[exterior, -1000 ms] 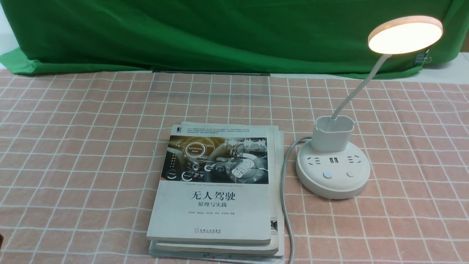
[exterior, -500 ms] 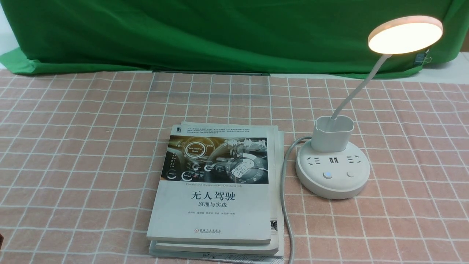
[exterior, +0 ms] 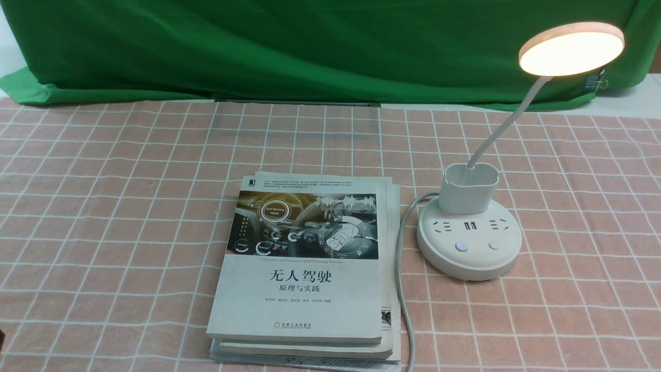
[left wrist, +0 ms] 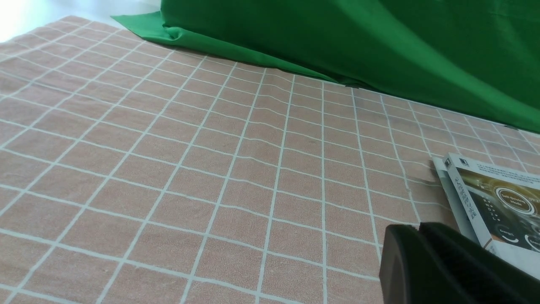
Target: Turn on the table lamp on the pink coffee tablecloth with your hand.
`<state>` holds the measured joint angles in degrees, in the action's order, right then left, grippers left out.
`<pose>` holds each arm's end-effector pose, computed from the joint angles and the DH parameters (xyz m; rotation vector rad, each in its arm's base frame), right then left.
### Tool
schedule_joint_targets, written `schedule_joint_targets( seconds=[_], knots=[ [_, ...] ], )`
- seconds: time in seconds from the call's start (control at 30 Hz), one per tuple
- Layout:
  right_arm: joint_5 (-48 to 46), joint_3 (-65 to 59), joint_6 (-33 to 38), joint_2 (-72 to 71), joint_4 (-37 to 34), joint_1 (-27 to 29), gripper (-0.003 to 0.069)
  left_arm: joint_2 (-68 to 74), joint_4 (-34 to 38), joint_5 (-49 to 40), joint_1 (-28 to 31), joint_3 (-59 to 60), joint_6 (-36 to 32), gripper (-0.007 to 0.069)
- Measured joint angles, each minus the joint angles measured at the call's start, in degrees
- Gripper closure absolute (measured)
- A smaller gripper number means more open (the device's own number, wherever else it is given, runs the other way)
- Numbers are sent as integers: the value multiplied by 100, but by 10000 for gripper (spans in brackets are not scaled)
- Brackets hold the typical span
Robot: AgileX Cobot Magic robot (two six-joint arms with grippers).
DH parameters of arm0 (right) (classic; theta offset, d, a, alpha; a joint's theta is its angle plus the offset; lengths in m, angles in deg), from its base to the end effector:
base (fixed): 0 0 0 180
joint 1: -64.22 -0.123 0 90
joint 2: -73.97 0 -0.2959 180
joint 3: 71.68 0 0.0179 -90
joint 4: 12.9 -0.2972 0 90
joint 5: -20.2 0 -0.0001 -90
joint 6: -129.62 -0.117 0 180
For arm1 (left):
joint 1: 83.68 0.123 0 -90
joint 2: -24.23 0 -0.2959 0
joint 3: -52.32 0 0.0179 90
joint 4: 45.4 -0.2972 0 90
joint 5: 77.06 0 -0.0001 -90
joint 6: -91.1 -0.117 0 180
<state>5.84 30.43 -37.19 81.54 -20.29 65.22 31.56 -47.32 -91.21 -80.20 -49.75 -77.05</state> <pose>0.1168 0.0017 0.1835 -0.0997 1.7376 -0.0623 0.1164 0.0080 0.1839 -0.2095 1.7228 -0.0764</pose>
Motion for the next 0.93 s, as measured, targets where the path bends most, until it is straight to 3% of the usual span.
schedule_joint_targets(
  seconds=[0.93],
  knots=[
    [-4,0,0,0,-5,0,554,0,0,0,0,0,1,606]
  ],
)
